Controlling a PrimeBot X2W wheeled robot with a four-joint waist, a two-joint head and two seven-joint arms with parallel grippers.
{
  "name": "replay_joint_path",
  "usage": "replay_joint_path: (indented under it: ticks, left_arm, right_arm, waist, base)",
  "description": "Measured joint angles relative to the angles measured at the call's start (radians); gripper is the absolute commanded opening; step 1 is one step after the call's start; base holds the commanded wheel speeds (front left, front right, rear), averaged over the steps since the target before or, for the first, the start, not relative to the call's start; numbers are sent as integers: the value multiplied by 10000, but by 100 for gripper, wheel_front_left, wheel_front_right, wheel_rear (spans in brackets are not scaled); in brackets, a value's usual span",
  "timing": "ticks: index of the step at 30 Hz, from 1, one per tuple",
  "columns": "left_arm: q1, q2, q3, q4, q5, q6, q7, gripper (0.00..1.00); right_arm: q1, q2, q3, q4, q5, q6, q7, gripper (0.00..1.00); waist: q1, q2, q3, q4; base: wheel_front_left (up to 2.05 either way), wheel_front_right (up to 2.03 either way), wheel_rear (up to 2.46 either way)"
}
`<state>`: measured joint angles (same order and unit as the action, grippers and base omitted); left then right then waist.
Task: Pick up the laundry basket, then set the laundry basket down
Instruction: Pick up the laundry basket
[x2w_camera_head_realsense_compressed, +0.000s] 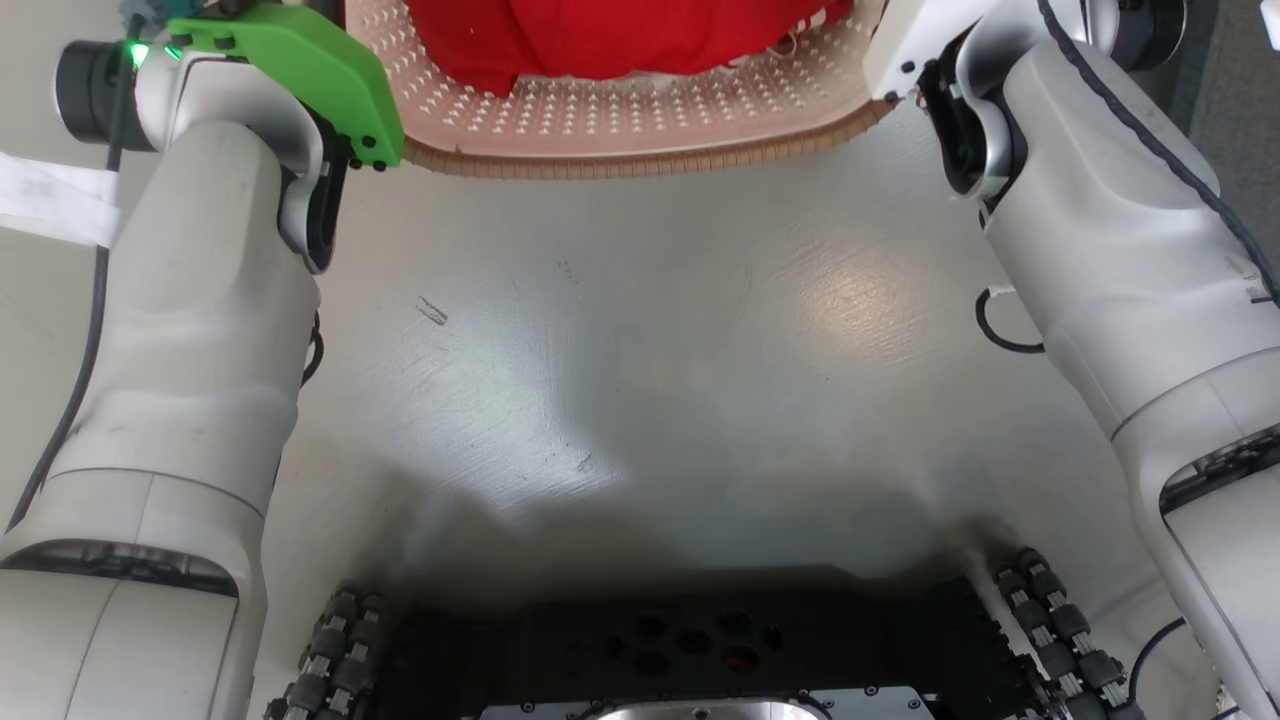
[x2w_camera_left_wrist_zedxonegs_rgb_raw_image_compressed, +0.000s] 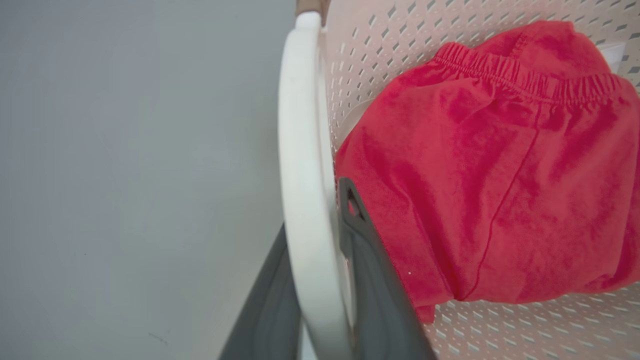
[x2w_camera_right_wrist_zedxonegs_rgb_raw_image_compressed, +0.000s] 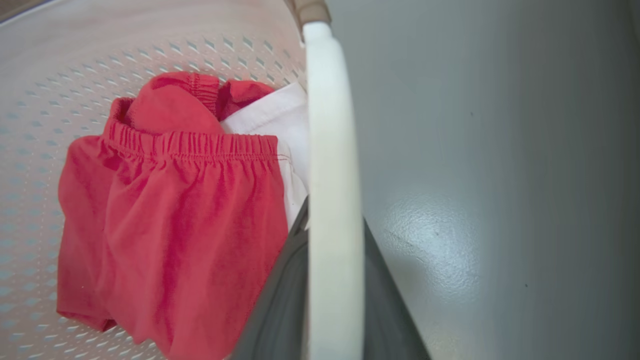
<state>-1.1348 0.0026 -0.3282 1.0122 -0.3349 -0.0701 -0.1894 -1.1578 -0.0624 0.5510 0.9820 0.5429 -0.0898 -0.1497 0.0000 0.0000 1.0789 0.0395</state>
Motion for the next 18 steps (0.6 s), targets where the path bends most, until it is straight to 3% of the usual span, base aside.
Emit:
replay_joint_path:
  ticks: [18]
  left_arm:
    - [486, -54, -633, 759, -374, -2, -326, 0]
  right_arm:
    - [775, 40, 594, 640, 842, -2, -401, 0]
  waist:
    - [0, 0, -1058, -14]
  base:
    - [0, 0, 0]
